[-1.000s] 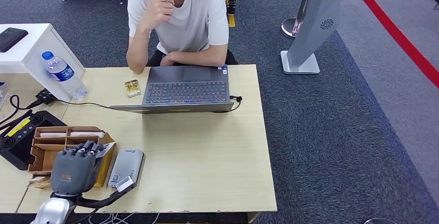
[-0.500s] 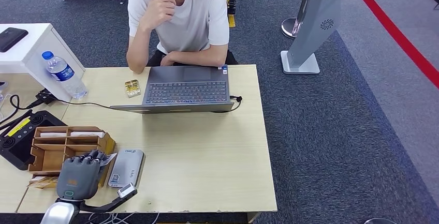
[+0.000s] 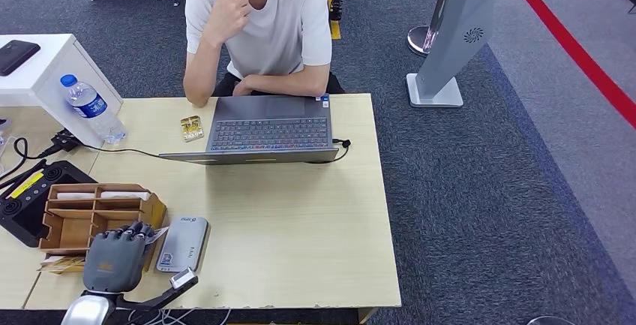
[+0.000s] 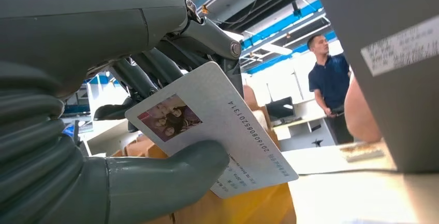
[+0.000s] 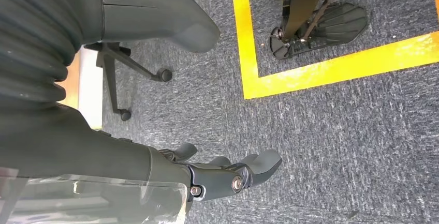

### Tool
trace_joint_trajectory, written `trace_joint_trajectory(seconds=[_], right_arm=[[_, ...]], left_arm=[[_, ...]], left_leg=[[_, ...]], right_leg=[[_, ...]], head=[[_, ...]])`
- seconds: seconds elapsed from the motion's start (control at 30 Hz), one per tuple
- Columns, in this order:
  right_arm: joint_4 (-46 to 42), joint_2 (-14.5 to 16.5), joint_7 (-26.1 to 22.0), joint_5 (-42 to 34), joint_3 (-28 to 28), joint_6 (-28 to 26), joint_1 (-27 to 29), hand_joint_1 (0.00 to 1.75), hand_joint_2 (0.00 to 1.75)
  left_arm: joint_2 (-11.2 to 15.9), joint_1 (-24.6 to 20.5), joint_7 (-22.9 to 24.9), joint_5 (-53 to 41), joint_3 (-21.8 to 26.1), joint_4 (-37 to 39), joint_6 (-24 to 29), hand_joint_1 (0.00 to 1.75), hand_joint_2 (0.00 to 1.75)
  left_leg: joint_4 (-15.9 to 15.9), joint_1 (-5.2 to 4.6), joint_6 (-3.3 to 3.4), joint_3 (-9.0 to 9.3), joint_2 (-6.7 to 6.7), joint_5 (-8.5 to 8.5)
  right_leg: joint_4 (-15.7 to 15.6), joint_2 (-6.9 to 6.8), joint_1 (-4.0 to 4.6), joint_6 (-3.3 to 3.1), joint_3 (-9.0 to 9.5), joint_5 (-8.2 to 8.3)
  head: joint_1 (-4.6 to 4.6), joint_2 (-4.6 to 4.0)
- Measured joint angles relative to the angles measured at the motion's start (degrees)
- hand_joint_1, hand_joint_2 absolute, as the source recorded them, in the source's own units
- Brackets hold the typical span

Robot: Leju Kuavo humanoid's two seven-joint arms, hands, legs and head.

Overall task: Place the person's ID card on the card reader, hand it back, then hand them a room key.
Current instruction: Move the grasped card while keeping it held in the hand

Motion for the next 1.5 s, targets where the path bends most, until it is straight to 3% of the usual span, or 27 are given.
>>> trace_joint_trajectory(seconds=[0.3,0.47,0.63,0.8,0.97,1.33,1.5], right_arm=[[0.00,0.02,0.18,0.64,-0.51,0.37,0.00,0.00,1.75],[0.00,0.16,0.50,1.23,-0.95,0.71,-0.05,0.00,1.75],[0.00,0.29,0.52,1.54,-1.03,0.88,-0.06,0.00,1.75],[0.00,0.41,0.52,1.57,-1.05,0.95,-0.05,0.00,1.75],[0.00,0.43,0.50,1.69,-1.36,0.93,-0.01,0.00,1.75],[0.00,0.43,0.34,2.08,-2.45,0.97,0.16,0.00,1.75],[0.01,0.43,0.28,2.31,-2.94,0.98,0.24,0.00,1.75]], left_arm=[[2.78,-1.13,6.34,-0.04,-5.46,4.56,-0.95,1.75,1.75],[5.44,-6.08,16.81,-0.18,-19.43,12.00,-0.94,1.75,1.75],[6.44,-10.23,17.50,-0.17,-27.28,15.82,-1.05,1.75,1.75],[7.11,-11.91,17.68,-0.17,-30.62,17.17,-1.19,1.75,1.75],[8.33,-11.30,17.05,-0.17,-30.90,15.55,-1.07,1.75,1.75],[10.02,-6.43,13.09,-0.07,-24.80,6.66,-1.87,1.75,1.75],[9.22,-2.95,5.60,0.24,-16.12,-2.38,-1.04,1.75,1.75]], left_leg=[[0.00,-0.01,0.00,0.00,-0.01,0.00],[-0.10,-0.16,0.01,0.19,-0.25,0.00],[-0.38,-0.48,0.06,0.82,-0.43,-0.03],[-0.60,-0.63,0.11,1.23,-0.44,0.00],[-0.64,-0.61,0.04,1.38,-0.39,0.07],[-0.62,-0.56,0.01,0.96,-0.30,0.10],[-0.56,-0.56,0.01,0.76,-0.22,0.08]], right_leg=[[0.00,-0.02,-0.01,0.00,0.00,0.00],[0.00,-0.31,-0.14,0.05,0.29,-0.07],[-0.01,-0.51,-0.43,0.16,0.91,-0.21],[-0.01,-0.53,-0.63,0.18,1.21,-0.23],[0.00,-0.45,-0.62,0.15,1.25,-0.21],[0.02,-0.30,-0.57,0.13,0.73,-0.20],[0.01,-0.19,-0.56,0.13,0.51,-0.20]], head=[[0.00,0.00],[-0.01,0.00],[0.02,0.00],[0.00,0.00],[-0.01,0.00],[-0.03,0.00],[-0.05,0.00]])
